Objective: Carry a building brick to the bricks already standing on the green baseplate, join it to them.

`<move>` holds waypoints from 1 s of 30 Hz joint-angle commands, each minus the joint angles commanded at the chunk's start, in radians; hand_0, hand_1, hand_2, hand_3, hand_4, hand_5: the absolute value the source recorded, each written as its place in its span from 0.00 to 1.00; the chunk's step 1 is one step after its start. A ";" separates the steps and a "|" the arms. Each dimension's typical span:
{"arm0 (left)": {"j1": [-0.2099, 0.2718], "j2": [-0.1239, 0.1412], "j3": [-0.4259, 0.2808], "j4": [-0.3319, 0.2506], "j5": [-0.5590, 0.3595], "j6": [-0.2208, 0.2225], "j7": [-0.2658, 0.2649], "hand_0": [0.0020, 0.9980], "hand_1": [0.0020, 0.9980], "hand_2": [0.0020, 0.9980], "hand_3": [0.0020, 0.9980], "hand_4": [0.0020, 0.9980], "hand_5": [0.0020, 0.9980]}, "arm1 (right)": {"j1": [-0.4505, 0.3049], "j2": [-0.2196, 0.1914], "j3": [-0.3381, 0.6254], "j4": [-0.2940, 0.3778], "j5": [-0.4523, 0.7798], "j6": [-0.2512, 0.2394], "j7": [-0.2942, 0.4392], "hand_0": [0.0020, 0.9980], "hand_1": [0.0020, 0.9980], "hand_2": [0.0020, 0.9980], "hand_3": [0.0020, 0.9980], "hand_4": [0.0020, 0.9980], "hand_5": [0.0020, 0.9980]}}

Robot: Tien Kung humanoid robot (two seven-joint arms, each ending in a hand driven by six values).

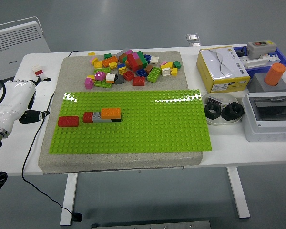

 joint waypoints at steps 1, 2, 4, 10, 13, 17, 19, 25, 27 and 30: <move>-0.016 0.009 0.019 0.013 -0.014 -0.019 -0.004 0.59 0.25 0.15 0.73 0.98 0.00 | 0.001 -0.002 0.000 0.001 0.000 0.001 -0.001 0.66 0.56 0.63 0.67 0.71 0.97; -0.037 0.021 0.042 0.033 -0.035 -0.042 -0.008 0.59 0.25 0.15 0.73 0.98 0.00 | 0.003 -0.003 0.000 0.002 0.000 0.001 -0.001 0.66 0.56 0.63 0.67 0.71 0.97; -0.082 0.040 0.091 0.067 -0.080 -0.092 -0.003 0.58 0.24 0.14 0.69 0.87 0.00 | 0.006 -0.006 0.000 0.005 0.000 0.002 -0.003 0.66 0.56 0.62 0.67 0.71 0.97; -0.175 0.056 0.171 0.095 -0.167 -0.238 0.050 0.55 0.20 0.12 0.69 0.88 0.00 | 0.013 -0.012 0.000 0.010 0.000 0.006 -0.007 0.66 0.56 0.60 0.67 0.71 0.97; -0.192 0.047 0.168 0.096 -0.174 -0.307 0.078 0.55 0.20 0.12 0.69 0.88 0.00 | 0.015 -0.014 0.000 0.011 0.000 0.008 -0.009 0.66 0.56 0.60 0.67 0.71 0.97; -0.203 0.033 0.164 0.101 -0.171 -0.369 0.101 0.54 0.19 0.12 0.69 0.90 0.00 | 0.016 -0.015 0.000 0.011 0.000 0.009 -0.010 0.66 0.56 0.59 0.67 0.71 0.97; -0.210 0.021 0.167 0.110 -0.173 -0.396 0.110 0.54 0.19 0.12 0.69 0.90 0.00 | 0.017 -0.016 0.000 0.011 0.000 0.009 -0.010 0.66 0.56 0.59 0.67 0.71 0.97; -0.243 -0.030 0.169 0.171 -0.200 -0.448 0.135 0.55 0.20 0.12 0.70 0.91 0.00 | 0.020 -0.018 0.000 0.012 0.000 0.009 -0.013 0.65 0.55 0.59 0.67 0.71 0.97; -0.253 -0.048 0.163 0.191 -0.207 -0.457 0.141 0.55 0.20 0.12 0.70 0.91 0.00 | 0.022 -0.018 0.000 0.012 0.000 0.009 -0.013 0.65 0.55 0.59 0.67 0.71 0.97; -0.255 -0.072 0.141 0.199 -0.198 -0.461 0.147 0.56 0.21 0.14 0.70 0.91 0.00 | 0.022 -0.018 0.000 0.012 0.000 0.008 -0.014 0.65 0.55 0.59 0.67 0.71 0.96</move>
